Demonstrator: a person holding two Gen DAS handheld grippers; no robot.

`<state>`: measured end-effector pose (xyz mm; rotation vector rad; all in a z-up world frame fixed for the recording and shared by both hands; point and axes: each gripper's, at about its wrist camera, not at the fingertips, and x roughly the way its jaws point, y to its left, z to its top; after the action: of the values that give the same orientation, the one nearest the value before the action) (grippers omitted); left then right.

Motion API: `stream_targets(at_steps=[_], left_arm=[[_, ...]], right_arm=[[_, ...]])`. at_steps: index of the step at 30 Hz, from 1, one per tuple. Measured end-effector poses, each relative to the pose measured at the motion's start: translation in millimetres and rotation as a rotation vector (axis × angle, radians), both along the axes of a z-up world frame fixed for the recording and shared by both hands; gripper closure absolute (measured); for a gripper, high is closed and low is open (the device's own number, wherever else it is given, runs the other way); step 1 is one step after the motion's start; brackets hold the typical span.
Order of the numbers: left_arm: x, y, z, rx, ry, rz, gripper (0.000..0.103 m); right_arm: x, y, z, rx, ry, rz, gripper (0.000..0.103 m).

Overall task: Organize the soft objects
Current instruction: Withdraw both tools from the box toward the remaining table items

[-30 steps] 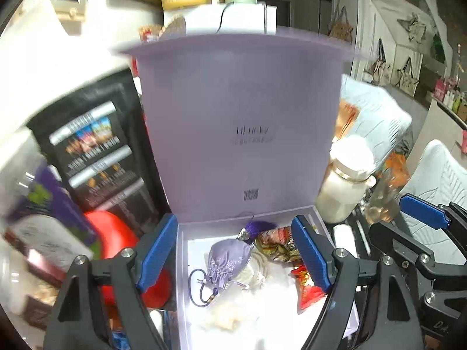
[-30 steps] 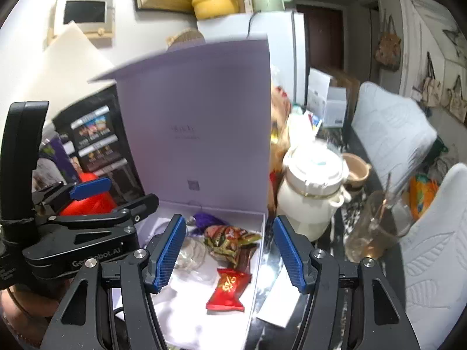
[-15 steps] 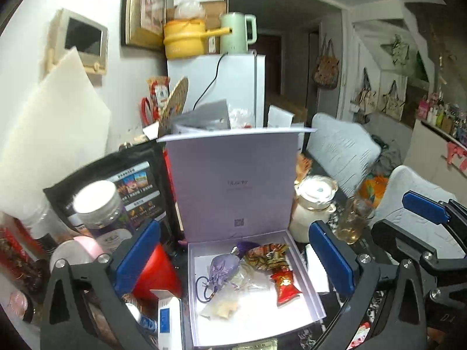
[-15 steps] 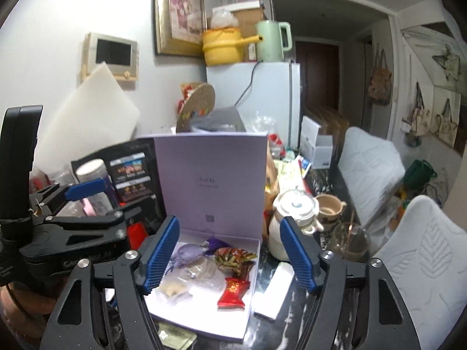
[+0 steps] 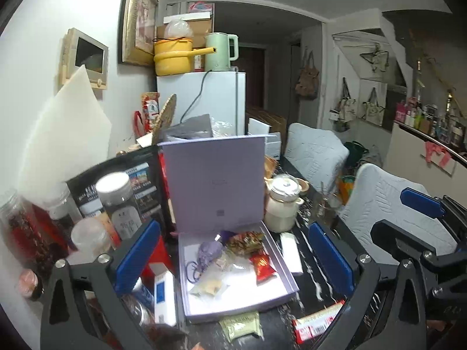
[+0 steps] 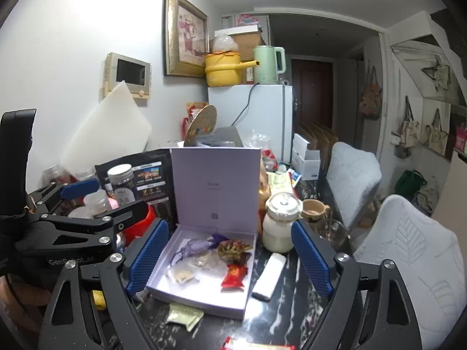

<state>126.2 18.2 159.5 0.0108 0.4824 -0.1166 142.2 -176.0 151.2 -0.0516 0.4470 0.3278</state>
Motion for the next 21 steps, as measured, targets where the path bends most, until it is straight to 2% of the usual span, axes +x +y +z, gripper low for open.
stream_targets(at_steps=[10, 21], left_arm=[[-41, 1, -26, -0.004, 0.022, -0.032, 0.0], [-79, -2, -58, -0.013, 0.071, -0.07, 0.0]], right_arm=[[-47, -3, -16, -0.004, 0.001, -0.022, 0.015], [-88, -5, -58, 0.019, 0.056, -0.02, 0.015]])
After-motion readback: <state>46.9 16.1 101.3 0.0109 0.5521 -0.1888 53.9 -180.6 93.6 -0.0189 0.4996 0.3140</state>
